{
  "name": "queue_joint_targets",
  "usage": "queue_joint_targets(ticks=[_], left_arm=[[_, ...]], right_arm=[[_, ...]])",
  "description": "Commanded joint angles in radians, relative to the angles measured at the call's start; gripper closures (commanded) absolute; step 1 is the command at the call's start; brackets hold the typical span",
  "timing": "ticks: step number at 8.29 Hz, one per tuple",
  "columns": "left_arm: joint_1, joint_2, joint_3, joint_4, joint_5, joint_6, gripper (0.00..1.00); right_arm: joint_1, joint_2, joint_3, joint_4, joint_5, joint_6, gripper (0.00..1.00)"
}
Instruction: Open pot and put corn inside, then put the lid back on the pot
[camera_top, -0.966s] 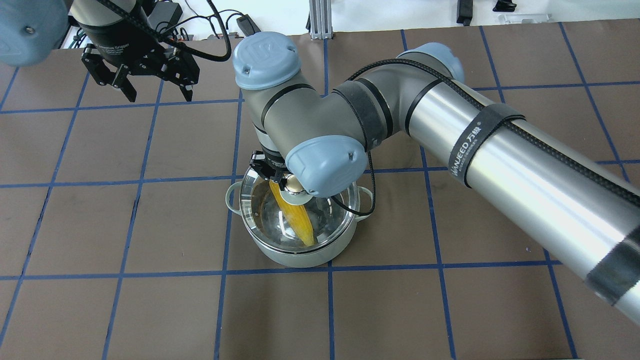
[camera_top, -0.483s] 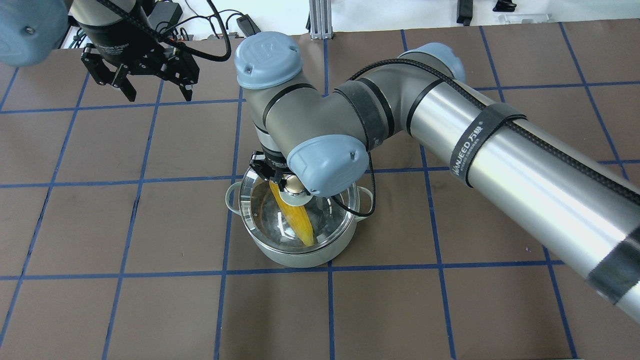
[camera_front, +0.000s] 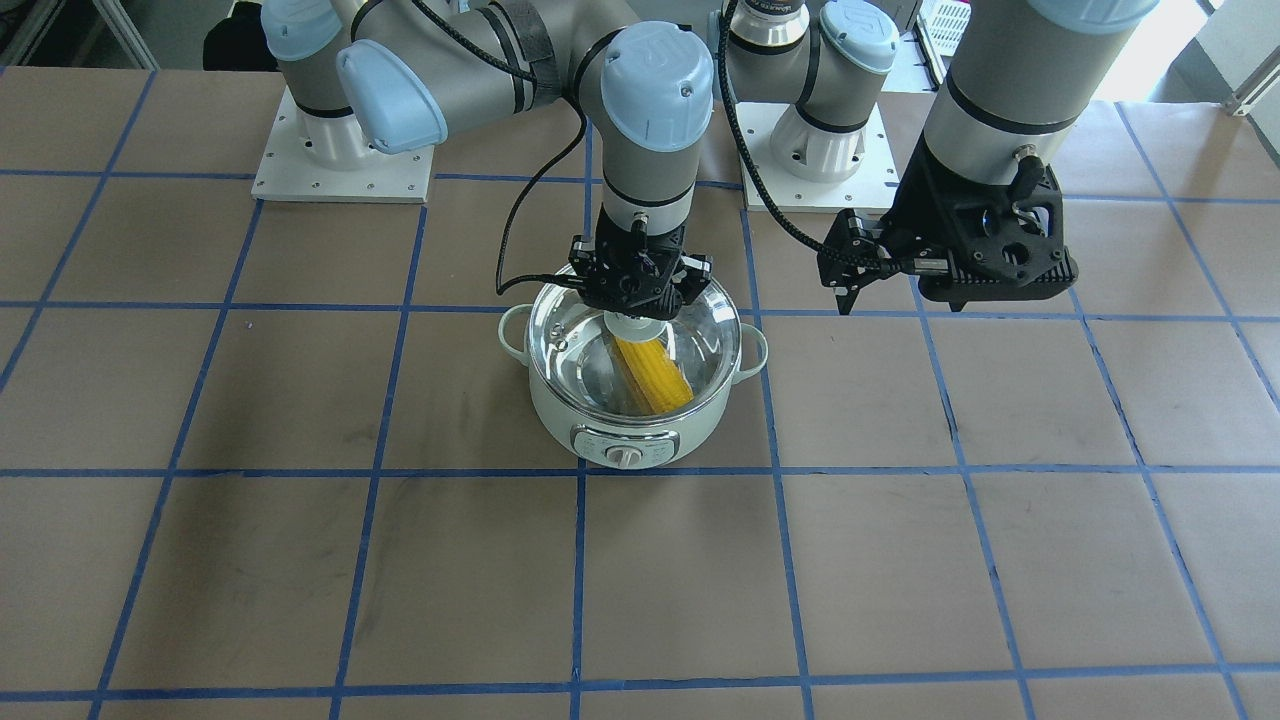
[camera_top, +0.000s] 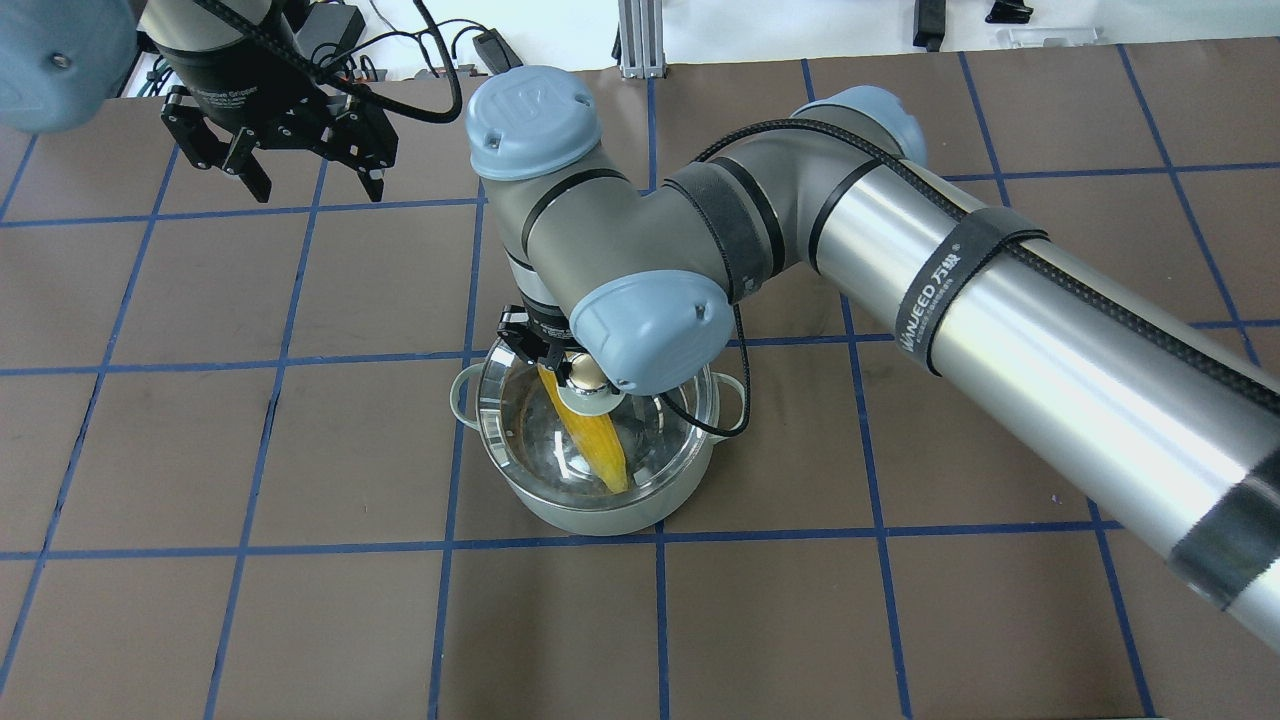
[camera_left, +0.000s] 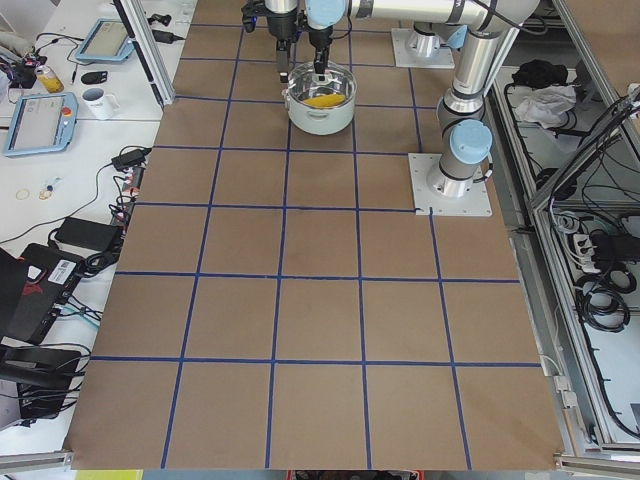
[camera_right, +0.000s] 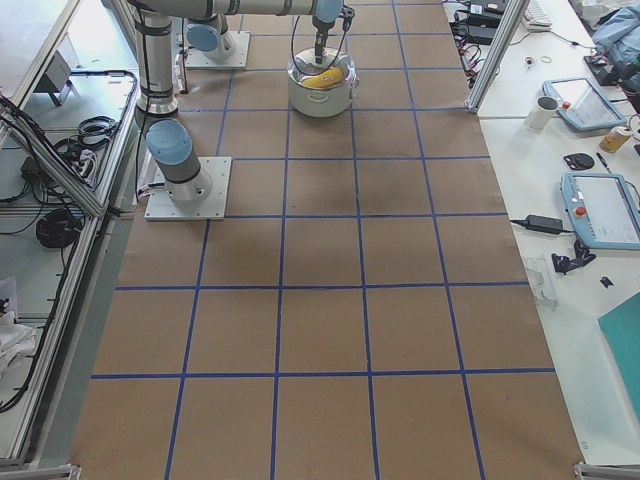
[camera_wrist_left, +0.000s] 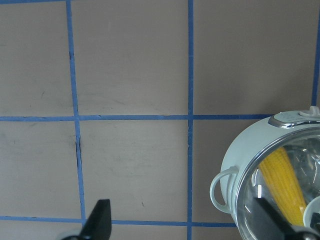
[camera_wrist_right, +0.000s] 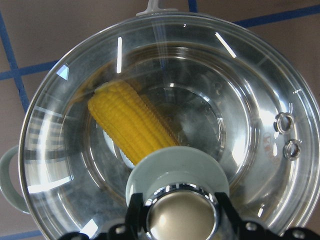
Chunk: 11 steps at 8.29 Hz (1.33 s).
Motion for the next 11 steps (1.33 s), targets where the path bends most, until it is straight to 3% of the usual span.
queue_joint_targets(ticks=[1,2,3,4,8,11], left_arm=[[0.001,0.002,0.000,0.000,0.003,0.000,0.00],[0.001,0.002,0.000,0.000,0.004,0.002,0.00],[-0.001,0.002,0.000,0.000,0.003,0.000,0.00],[-0.001,0.002,0.000,0.000,0.000,0.000,0.00],[-0.001,0.002,0.001,0.002,-0.005,0.000,0.00],[-0.001,0.002,0.001,0.002,-0.005,0.000,0.00]], right_arm=[[0.000,0.000,0.000,0.000,-0.001,-0.002,0.57],[0.000,0.001,0.000,-0.002,-0.002,-0.007,0.39],[0.000,0.000,0.000,-0.002,-0.005,-0.007,0.15],[0.000,0.000,0.000,-0.007,-0.012,-0.010,0.00],[-0.070,-0.100,-0.003,0.018,-0.019,-0.059,0.00],[-0.249,-0.285,-0.005,0.215,-0.022,-0.259,0.00]])
